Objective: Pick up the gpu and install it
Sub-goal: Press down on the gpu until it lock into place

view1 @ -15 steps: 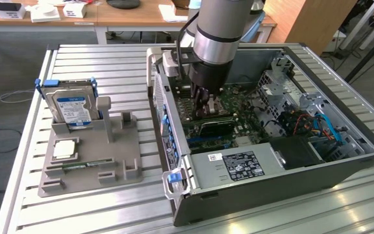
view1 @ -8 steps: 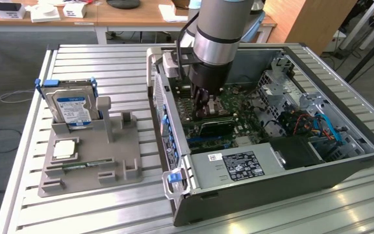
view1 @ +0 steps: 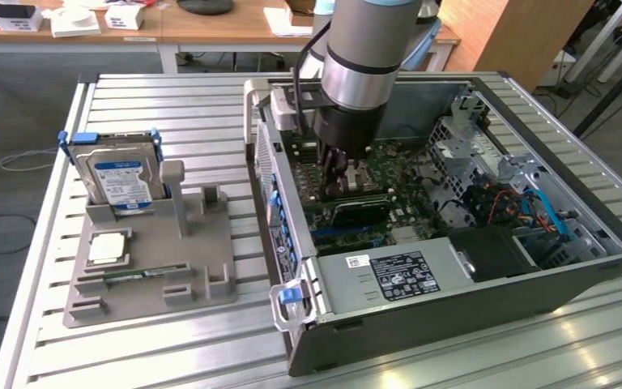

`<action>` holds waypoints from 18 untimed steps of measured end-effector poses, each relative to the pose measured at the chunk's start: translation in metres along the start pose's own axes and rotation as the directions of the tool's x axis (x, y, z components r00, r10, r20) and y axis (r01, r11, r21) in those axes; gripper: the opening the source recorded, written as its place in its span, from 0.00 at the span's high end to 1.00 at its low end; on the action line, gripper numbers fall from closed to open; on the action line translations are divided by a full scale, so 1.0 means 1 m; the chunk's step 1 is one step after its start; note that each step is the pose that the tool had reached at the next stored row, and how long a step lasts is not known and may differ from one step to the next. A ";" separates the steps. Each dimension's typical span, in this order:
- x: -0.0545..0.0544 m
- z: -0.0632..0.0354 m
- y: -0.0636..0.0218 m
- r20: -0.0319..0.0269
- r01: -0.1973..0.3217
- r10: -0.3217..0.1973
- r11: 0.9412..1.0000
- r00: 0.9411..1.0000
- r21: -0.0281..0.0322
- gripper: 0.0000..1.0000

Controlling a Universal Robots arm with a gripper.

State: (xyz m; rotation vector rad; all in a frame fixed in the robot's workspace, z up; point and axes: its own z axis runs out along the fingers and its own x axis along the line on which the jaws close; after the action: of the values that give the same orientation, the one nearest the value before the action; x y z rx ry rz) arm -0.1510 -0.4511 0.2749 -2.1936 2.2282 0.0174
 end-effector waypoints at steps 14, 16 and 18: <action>0.000 0.0047 0.0000 0.000 0.000 0.000 1.000 1.000 0.000 0.89; 0.000 0.0061 0.0000 0.000 0.000 0.000 1.000 1.000 0.000 0.89; 0.000 0.0063 0.0000 0.000 0.000 0.000 1.000 1.000 0.000 0.89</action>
State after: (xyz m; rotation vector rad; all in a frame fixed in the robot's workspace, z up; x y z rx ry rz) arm -0.1510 -0.4513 0.2686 -2.1936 2.2281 0.0175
